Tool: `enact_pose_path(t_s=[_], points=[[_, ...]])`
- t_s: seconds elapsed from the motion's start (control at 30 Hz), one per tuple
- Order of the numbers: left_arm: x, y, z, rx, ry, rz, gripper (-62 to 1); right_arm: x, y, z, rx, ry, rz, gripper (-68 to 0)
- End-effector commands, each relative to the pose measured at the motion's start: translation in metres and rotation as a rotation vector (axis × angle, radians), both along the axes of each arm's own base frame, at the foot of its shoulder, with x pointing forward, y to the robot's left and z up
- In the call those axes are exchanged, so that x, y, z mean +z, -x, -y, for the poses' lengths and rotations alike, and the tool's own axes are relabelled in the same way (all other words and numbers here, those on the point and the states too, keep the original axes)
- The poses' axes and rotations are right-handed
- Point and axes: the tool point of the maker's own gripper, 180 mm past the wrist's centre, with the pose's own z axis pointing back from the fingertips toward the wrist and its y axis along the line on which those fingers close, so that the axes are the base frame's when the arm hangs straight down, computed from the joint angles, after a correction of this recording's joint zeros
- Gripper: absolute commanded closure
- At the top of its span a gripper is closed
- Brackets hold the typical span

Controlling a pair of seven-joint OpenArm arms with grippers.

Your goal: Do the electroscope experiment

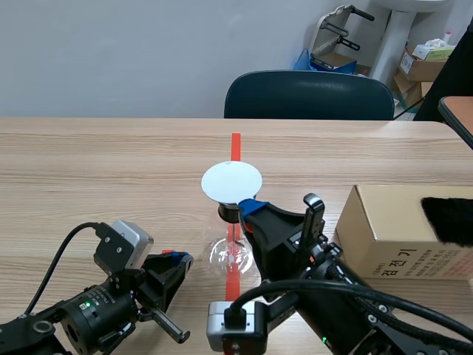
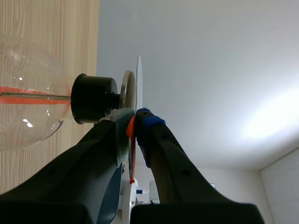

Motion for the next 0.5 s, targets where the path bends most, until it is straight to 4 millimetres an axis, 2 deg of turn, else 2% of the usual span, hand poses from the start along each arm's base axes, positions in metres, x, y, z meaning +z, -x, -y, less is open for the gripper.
enact_pose_path(t_s=[0.0, 0.47], points=[[0.0053, -0.0016, 0.0023, 0.000, 0.017, 0.013, -2.9, 0.0110, -0.0030, -0.0013, 0.009, -0.006, 0.042, -0.8], [0.0019, -0.0027, 0.0005, 0.005, 0.002, -0.003, -2.9, 0.0109, -0.0030, -0.0013, 0.009, -0.005, 0.042, -0.8]])
